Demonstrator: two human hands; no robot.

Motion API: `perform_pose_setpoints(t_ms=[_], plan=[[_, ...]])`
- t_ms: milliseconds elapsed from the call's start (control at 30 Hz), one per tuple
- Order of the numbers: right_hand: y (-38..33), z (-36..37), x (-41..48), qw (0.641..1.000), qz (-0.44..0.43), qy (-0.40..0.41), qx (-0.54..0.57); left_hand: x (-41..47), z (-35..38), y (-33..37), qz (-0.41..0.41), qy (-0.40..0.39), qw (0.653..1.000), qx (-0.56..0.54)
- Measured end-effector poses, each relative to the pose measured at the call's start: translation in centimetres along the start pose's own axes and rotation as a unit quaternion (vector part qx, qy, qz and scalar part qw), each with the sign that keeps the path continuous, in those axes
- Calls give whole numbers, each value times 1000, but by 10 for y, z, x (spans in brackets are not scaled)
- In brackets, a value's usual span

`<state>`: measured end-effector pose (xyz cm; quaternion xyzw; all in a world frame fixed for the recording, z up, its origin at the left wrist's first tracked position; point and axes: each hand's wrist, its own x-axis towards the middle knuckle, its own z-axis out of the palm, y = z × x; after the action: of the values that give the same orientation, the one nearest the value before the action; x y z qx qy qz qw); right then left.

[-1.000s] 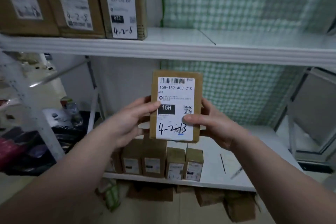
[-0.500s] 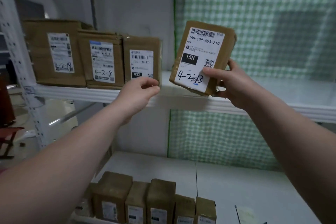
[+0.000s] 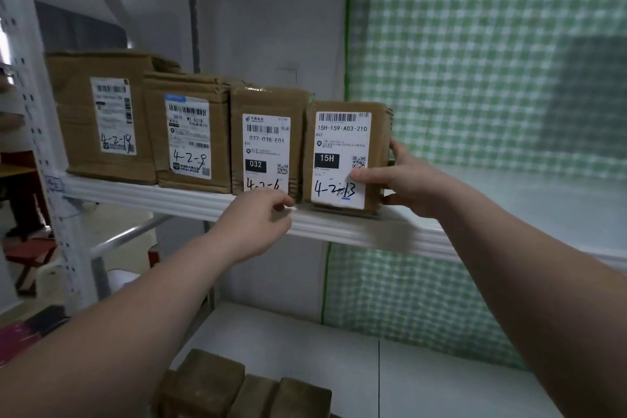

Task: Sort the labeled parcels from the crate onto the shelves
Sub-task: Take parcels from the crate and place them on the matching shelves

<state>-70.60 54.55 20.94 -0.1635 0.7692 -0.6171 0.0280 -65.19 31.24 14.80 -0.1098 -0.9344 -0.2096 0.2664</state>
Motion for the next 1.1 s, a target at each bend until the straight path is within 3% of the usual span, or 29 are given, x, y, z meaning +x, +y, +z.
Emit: perform_pose_setpoints(t_ms=[233, 367, 433, 533, 600, 667, 800, 1100], plan=[[14, 3, 7, 999, -16, -23, -21, -4, 14, -25, -3, -24, 999, -24], [25, 8, 5, 997, -40, -2, -70, 2, 14, -24, 70, 18, 997, 19], [27, 10, -1, 987, -63, 26, -146, 2, 16, -24, 131, 79, 985, 78], [33, 13, -9, 934, -121, 116, -317, 0, 25, -25, 243, 180, 939, 166], [42, 18, -14, 883, -116, 177, -420, -1, 33, -26, 304, 202, 905, 220], [52, 26, -21, 842, -97, 222, -481, -3, 43, -27, 343, 190, 878, 274], [68, 42, -30, 807, -126, 239, -525, -2, 65, -25, 364, 137, 863, 322], [69, 40, -24, 844, -97, 209, -484, 6, 84, -20, 291, 112, 898, 311]])
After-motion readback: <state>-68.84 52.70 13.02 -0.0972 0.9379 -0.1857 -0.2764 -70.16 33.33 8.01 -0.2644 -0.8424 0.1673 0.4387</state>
